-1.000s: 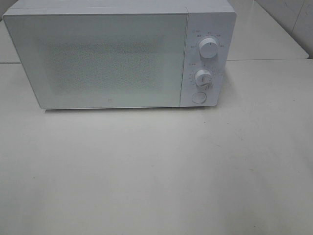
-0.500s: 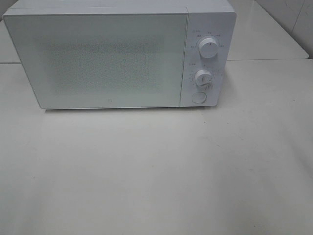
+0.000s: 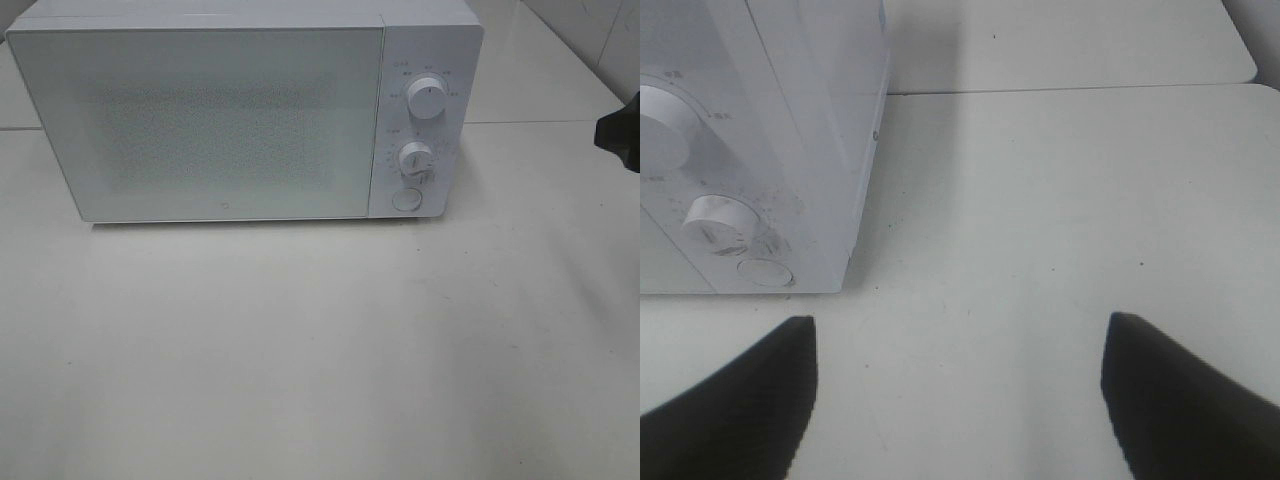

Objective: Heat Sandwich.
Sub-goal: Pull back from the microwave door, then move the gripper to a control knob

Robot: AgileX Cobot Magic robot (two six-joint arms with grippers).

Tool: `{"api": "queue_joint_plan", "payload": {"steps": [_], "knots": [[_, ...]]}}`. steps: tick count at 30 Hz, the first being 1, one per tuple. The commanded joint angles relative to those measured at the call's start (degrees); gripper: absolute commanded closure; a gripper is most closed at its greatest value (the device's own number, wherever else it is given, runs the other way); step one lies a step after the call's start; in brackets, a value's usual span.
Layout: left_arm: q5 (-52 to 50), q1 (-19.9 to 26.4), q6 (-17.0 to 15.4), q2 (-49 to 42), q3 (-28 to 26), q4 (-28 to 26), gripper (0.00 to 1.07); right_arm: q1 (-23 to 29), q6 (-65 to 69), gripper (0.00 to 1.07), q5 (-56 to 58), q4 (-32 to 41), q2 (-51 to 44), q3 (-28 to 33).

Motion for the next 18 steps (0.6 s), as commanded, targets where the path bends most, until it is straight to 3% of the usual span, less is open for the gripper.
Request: {"api": "queue_joint_plan", "payload": {"steps": [1,10,17,18], "knots": [[-0.74,-0.06,-0.34,-1.32,0.11,-0.06,0.09,-0.06,0.57,0.32,-8.37,-0.34,1.95,2.98],[-0.74,-0.06,-0.34,-1.32,0.11,0.00,0.09,-0.06,0.00,0.32,-34.89,0.97,3.09,14.21],[-0.74,-0.06,-0.34,-1.32,0.11,0.00,0.09,0.57,-1.03,0.32,-45.26,5.10,7.33,17.65],[-0.74,-0.06,-0.34,-1.32,0.11,0.00,0.09,2.64,-2.64,0.32,-47.61,6.76,9.68,17.99]]}}
